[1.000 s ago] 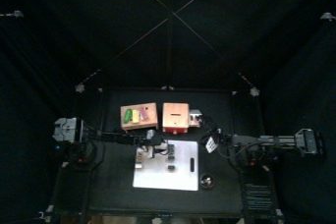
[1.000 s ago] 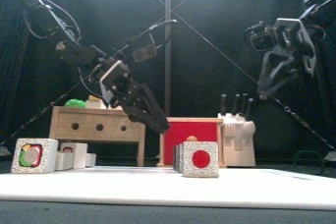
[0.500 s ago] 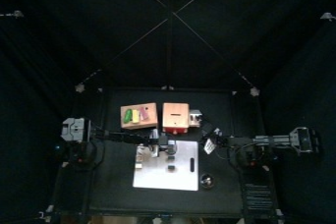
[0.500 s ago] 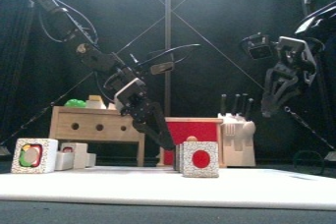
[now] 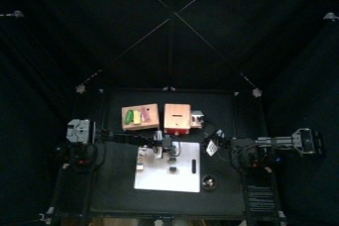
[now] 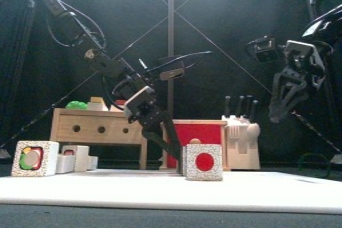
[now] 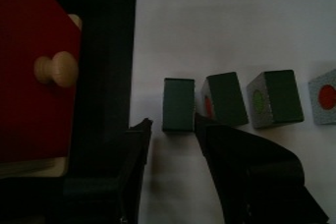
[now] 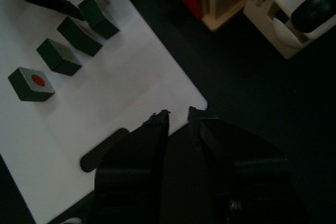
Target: Grab piece of sushi
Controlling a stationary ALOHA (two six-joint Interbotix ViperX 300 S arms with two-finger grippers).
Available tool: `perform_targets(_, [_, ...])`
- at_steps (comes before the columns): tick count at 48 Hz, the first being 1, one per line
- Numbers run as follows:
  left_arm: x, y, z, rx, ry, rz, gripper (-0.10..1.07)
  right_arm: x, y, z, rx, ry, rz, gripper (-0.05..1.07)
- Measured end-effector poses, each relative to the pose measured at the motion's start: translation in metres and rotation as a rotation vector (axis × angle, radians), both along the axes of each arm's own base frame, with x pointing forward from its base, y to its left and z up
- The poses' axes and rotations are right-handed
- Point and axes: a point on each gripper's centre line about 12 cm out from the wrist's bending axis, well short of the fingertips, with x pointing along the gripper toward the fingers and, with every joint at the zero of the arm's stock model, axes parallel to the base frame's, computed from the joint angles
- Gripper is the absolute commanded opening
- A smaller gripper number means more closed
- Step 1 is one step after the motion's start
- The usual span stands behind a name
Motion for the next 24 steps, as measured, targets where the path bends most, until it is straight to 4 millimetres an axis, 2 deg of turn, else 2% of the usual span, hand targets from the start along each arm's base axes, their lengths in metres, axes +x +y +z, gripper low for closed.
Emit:
perform_targets(10, [0.001, 0.0, -0.001, -0.001, 0.0, 0.001, 0.6, 0.001, -0.001, -0.003, 0.003, 0.012, -0.003, 0.65])
perform_targets(24, [0.001, -0.001, 0.002, 0.001, -0.005, -0.003, 0.59, 0.003, 0.0, -0.011, 0.01, 0.04, -0.004, 0.65])
